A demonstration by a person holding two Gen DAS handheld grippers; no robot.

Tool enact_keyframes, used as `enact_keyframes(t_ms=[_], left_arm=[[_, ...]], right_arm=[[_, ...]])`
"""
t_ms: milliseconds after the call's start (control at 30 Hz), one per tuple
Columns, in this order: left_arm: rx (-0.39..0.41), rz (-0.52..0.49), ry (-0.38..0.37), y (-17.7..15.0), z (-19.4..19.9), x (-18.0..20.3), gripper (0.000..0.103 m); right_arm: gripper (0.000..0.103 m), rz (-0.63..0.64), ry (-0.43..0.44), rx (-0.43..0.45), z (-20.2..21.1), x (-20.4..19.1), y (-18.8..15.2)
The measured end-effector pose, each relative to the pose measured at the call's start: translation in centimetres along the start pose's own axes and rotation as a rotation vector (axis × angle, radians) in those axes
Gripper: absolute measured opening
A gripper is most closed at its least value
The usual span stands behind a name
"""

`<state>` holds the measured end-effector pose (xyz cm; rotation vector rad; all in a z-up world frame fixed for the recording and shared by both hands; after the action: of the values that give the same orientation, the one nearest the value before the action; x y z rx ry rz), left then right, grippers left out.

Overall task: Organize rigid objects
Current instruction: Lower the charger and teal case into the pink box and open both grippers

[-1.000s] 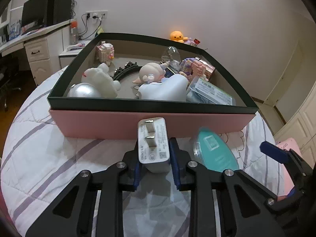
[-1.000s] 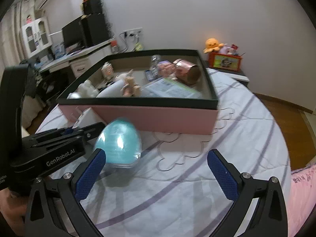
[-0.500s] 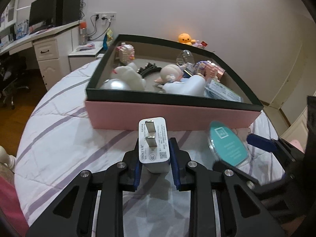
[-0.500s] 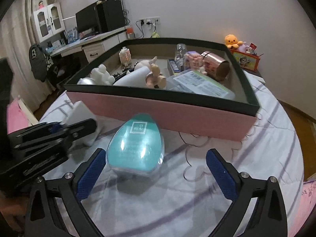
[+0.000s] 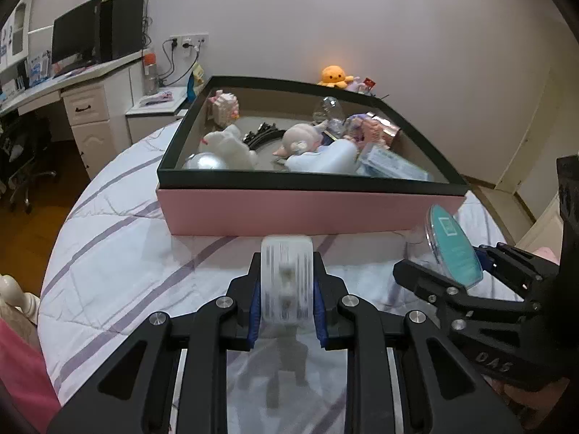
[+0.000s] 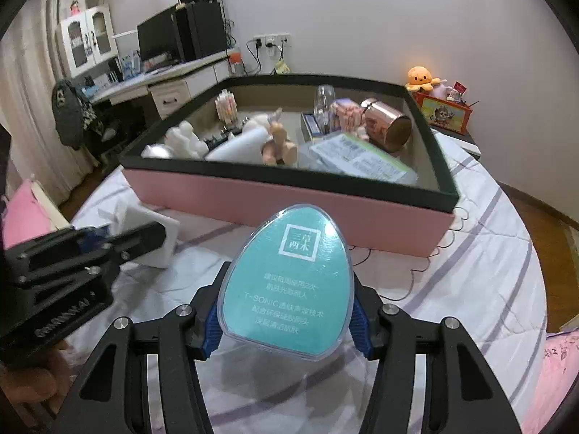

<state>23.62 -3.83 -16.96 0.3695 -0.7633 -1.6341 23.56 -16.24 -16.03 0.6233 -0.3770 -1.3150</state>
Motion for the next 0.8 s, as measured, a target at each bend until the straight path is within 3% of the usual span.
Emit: enact_keyframes(t_ms=[200, 433, 800], left_arm=[[0.034, -0.018, -0.031, 0.8, 2.5, 1.0, 0.023], [0.117, -0.059, -0.027, 5.0, 5.9, 1.8, 0.023], [0.191, -0.065, 0.009, 13.4, 6.3, 0.5, 0.023]], right_arm=[[0.057, -0.004, 0.036, 0.063, 3.6, 0.1, 1.7], [0.057, 0.020, 0.029, 0.141, 7.3, 0.5, 7.0], [0.057, 0.001, 0.018, 0.104, 4.8, 2.3, 14.7]])
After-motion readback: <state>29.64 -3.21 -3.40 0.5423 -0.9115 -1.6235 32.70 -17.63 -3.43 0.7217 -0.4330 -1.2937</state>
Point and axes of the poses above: each gripper's, at about its wrist camera, not at the fingertips, and z roughly against the way its jaws point, x to its right, y to its top, the point moved 8 cm from there along -z, roughly the way its jaws point, and after that the axes turned 4 degrees about -x, right-handed, at the moved point
